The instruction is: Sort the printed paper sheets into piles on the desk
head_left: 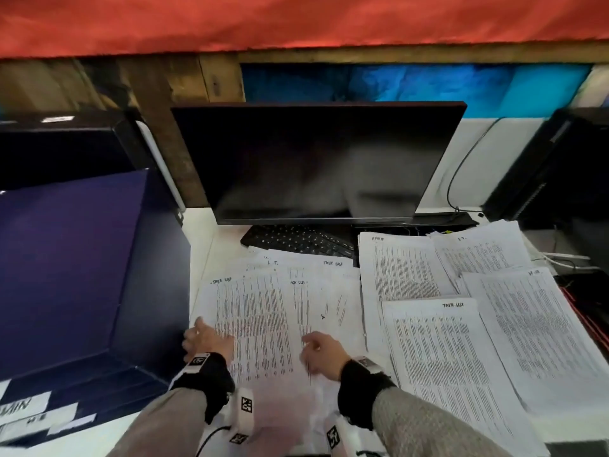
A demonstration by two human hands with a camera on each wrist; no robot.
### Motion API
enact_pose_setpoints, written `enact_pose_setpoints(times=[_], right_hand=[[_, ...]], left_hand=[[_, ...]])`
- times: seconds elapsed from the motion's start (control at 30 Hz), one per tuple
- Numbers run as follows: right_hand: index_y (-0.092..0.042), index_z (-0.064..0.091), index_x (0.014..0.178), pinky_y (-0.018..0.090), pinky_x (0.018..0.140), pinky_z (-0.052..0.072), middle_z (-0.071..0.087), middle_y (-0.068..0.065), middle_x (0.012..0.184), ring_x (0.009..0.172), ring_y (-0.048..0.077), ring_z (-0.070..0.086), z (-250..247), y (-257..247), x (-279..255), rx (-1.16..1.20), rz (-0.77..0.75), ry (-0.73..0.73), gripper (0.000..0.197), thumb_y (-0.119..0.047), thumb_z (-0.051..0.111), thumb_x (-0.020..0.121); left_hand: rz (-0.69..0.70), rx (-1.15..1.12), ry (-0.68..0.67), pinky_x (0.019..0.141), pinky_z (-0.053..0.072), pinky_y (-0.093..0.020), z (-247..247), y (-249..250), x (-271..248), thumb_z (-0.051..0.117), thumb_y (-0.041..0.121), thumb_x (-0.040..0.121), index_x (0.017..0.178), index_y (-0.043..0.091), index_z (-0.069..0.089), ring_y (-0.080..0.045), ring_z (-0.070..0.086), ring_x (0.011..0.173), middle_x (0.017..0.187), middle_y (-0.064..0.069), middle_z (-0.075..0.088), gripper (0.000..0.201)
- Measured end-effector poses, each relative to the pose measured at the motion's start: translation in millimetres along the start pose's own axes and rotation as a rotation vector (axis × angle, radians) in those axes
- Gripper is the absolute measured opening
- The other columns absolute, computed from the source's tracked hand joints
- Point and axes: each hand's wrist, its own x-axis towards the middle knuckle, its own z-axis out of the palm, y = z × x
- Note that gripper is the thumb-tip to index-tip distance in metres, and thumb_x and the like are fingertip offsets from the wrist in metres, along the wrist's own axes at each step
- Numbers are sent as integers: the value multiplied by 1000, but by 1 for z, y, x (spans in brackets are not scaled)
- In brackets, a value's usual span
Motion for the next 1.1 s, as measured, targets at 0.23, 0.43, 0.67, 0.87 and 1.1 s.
enact_pose_setpoints(times=[0.23,0.43,0.67,0.87,1.1], right_hand=[[-8,31,141,23,46,46,58,6,83,55,13,55,12,2,4,281,149,-16,59,-20,57,89],[-8,43,137,21,60,43,49,-2,97,81,16,52,17,9,15,176,95,84,55,-26,62,88],[-4,41,136,37,89,48,49,11,117,105,28,55,3,16,27,293,144,328,65,-22,71,81],[-7,41,132,30,69,46,49,13,126,90,25,52,4,23,33,342,233,323,68,-25,75,76],[-18,52,113,42,97,47,41,8,118,107,28,50,10,21,22,60,336,363,44,-34,68,75]], left_hand=[[186,-23,78,102,36,-52,0,-1,-4,66,9,80,147,18,17,-35,27,129,148,-13,22,84],[274,-393,52,103,40,-41,1,-10,0,51,3,91,132,14,48,-30,50,123,133,-9,53,43],[470,-469,-69,81,45,-29,-7,-19,-9,58,14,92,85,20,62,-16,60,87,86,5,66,10],[521,-309,-175,83,43,-21,-3,-12,-12,56,-12,77,65,22,61,-16,53,97,99,3,50,36],[301,-216,-199,87,52,-36,1,5,-5,73,16,75,80,13,66,-23,58,95,98,2,54,9]])
